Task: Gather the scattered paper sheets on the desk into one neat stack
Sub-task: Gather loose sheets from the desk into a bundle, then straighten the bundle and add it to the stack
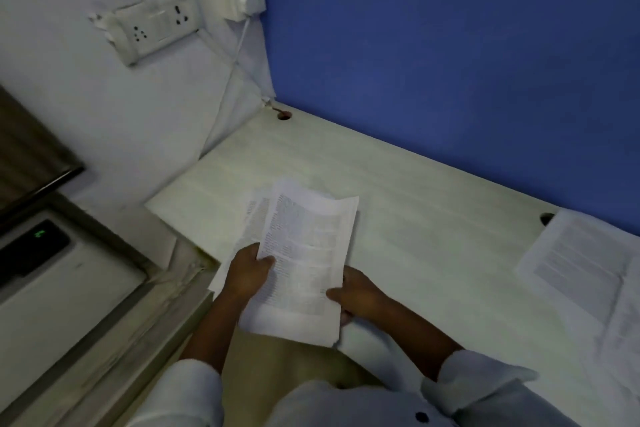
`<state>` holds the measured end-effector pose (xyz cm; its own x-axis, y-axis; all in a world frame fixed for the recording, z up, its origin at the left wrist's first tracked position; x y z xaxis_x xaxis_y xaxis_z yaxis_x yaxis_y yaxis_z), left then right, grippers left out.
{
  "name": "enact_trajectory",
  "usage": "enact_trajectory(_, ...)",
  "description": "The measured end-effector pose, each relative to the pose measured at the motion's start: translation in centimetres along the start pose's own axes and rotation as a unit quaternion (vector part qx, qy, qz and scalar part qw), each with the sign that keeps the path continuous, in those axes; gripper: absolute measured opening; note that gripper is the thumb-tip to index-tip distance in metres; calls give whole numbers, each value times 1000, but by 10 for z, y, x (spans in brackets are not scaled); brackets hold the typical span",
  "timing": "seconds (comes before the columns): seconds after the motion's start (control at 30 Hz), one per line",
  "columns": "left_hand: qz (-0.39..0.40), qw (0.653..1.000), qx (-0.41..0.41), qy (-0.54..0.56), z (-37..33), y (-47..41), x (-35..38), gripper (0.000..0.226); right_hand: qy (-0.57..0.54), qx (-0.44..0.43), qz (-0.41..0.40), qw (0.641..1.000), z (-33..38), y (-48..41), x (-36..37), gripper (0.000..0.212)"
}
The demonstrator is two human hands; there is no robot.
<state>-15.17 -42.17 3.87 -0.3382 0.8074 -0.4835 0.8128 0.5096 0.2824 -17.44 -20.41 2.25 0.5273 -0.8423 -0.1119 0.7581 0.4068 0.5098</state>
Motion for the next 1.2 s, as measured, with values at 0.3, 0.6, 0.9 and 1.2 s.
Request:
enact_trajectory(0.3, -89, 993, -35, -67, 19, -45, -27, 38, -6, 134, -73, 988, -19, -18, 12, 40)
enact_trajectory(0.6, 13, 997, 38, -64, 2, -18, 64, 26, -242, 188, -227, 924, -86, 46, -57, 10)
enact_trajectory(0.9, 219, 961, 141, -89, -45, 40, 198, 19, -386, 218, -411, 797, -148, 152, -99, 14)
enact_trajectory(1.2, 352, 912, 162, -132, -66, 96, 287, 17, -449, 181, -505, 715, -178, 224, -130, 13)
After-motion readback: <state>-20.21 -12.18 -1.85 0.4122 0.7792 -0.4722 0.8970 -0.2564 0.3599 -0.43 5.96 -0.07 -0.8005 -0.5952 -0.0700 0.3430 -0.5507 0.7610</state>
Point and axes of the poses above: each hand's wrist, its own y-axis away from the middle knuckle, its own x-axis out of the palm, z = x × y, the point moved 3 cm from there along -y, towards the middle knuckle, and after that the axes turned 8 degrees about -z, right-handed, at the moved point
